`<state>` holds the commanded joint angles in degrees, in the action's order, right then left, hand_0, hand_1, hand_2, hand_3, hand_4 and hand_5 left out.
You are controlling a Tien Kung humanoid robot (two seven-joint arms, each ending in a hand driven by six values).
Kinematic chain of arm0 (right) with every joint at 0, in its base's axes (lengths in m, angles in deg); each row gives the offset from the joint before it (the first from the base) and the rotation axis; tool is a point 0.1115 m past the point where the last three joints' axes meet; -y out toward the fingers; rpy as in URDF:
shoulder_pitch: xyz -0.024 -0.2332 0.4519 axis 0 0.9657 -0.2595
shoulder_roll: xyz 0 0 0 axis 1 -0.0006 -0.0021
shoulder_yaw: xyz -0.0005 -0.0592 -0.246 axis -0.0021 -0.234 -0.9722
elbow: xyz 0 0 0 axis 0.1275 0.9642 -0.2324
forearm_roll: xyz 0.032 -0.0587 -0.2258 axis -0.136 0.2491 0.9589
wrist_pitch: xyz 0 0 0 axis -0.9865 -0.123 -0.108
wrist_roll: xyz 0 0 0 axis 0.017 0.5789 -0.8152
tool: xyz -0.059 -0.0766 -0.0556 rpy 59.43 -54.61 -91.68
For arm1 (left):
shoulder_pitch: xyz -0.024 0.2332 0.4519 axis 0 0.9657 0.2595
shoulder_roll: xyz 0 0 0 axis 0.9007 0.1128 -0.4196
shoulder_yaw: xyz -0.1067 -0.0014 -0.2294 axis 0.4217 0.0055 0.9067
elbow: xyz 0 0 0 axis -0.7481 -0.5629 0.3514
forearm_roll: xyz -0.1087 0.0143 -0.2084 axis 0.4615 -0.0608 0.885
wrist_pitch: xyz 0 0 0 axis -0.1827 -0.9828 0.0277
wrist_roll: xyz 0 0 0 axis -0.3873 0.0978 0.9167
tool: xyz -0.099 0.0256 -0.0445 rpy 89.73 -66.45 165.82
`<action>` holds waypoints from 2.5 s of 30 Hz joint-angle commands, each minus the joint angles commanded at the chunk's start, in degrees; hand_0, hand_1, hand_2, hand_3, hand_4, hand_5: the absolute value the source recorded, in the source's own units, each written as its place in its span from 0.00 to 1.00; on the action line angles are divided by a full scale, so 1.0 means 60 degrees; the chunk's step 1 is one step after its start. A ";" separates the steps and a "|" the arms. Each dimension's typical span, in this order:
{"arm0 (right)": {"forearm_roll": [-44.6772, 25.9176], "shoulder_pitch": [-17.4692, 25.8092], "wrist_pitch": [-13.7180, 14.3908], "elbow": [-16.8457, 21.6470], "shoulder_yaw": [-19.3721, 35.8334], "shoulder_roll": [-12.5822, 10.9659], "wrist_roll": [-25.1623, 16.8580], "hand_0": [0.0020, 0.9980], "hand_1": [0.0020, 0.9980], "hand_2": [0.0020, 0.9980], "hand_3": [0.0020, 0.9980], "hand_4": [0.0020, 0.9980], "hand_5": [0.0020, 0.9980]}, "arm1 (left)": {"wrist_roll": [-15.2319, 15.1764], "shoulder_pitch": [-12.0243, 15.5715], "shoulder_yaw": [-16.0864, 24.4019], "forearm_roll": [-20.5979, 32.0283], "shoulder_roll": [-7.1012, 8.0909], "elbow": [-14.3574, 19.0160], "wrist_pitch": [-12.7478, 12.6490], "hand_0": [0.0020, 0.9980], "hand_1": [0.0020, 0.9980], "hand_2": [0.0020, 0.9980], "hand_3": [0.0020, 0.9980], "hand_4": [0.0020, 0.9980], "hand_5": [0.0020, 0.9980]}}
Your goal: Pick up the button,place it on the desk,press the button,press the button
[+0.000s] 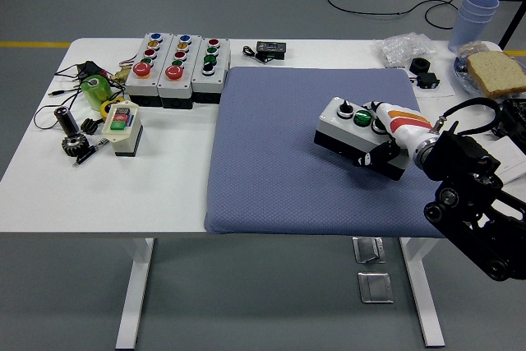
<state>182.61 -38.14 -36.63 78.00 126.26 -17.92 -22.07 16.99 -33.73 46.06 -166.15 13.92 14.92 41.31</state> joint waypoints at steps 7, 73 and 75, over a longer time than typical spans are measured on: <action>0.0066 -0.0200 0.0065 -0.0183 -0.0715 -0.0021 -0.1996 0.08 0.16 0.50 0.60 0.66 0.06 | -0.0001 -0.0013 0.0006 0.0002 0.0000 0.0000 0.0002 0.65 0.63 0.63 0.56 0.33 0.85; 0.0308 0.0938 0.1422 0.1891 0.0214 -0.0376 -0.3393 0.88 0.77 0.91 0.97 0.93 0.07 | -0.0024 0.0095 0.0050 -0.0127 0.0000 0.0000 0.0034 0.65 0.63 0.63 0.56 0.33 0.86; 0.0115 0.1075 0.2291 0.2020 0.0292 -0.0471 -0.3568 0.88 0.77 0.91 0.97 0.93 0.07 | -0.0025 0.0093 0.0041 -0.0099 0.0000 0.0000 0.0026 0.65 0.63 0.63 0.56 0.33 0.86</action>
<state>183.30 -31.69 -22.89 90.12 128.02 -20.75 -43.48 16.84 -33.17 46.30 -166.75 13.92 14.92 41.46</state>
